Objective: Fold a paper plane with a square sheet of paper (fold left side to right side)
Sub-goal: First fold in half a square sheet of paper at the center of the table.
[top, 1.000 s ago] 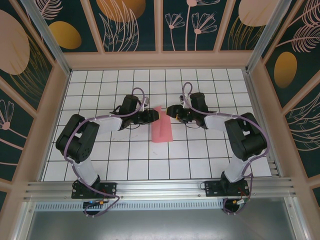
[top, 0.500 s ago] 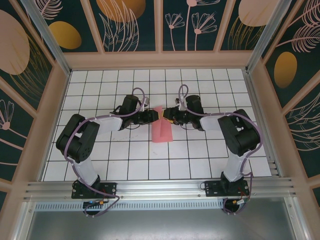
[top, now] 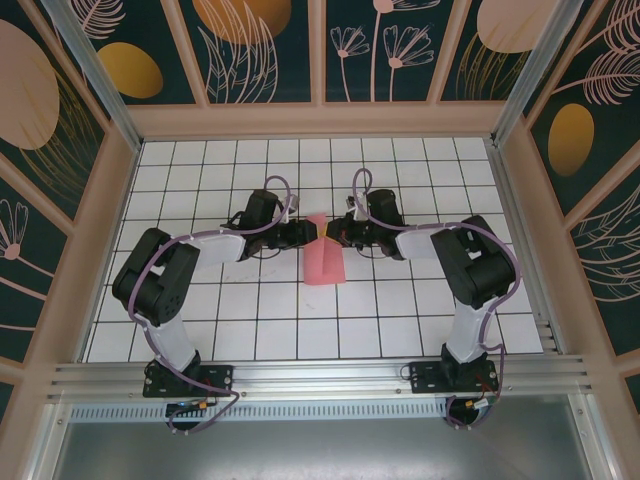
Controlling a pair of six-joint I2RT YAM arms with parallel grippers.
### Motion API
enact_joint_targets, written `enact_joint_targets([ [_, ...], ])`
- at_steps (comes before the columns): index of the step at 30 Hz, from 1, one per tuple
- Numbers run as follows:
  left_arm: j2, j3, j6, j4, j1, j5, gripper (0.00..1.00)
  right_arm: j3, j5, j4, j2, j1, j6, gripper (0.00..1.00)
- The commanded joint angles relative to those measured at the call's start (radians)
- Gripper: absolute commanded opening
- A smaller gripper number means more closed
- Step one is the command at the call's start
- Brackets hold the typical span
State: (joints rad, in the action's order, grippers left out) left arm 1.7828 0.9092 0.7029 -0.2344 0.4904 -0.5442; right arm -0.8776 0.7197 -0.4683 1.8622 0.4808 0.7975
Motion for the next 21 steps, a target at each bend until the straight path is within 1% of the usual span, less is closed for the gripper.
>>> enact_joint_targets([
  [1,-0.063,0.017,-0.047,0.072,0.005,0.086,0.44,-0.044,-0.035,0.07,-0.005,0.004,-0.058,0.0],
  [5,-0.131,-0.001,-0.07,0.138,0.004,0.167,0.49,-0.061,-0.077,0.15,-0.017,-0.006,-0.114,0.0],
  [8,-0.139,-0.016,-0.068,0.156,0.005,0.18,0.52,-0.075,-0.11,0.208,-0.016,-0.011,-0.149,0.0],
  [14,-0.085,-0.001,-0.07,0.178,0.011,0.175,0.52,-0.084,-0.159,0.27,-0.013,-0.018,-0.187,0.0],
  [21,0.021,0.097,-0.097,0.267,0.055,0.232,0.53,-0.094,-0.192,0.31,-0.001,-0.019,-0.211,0.01],
])
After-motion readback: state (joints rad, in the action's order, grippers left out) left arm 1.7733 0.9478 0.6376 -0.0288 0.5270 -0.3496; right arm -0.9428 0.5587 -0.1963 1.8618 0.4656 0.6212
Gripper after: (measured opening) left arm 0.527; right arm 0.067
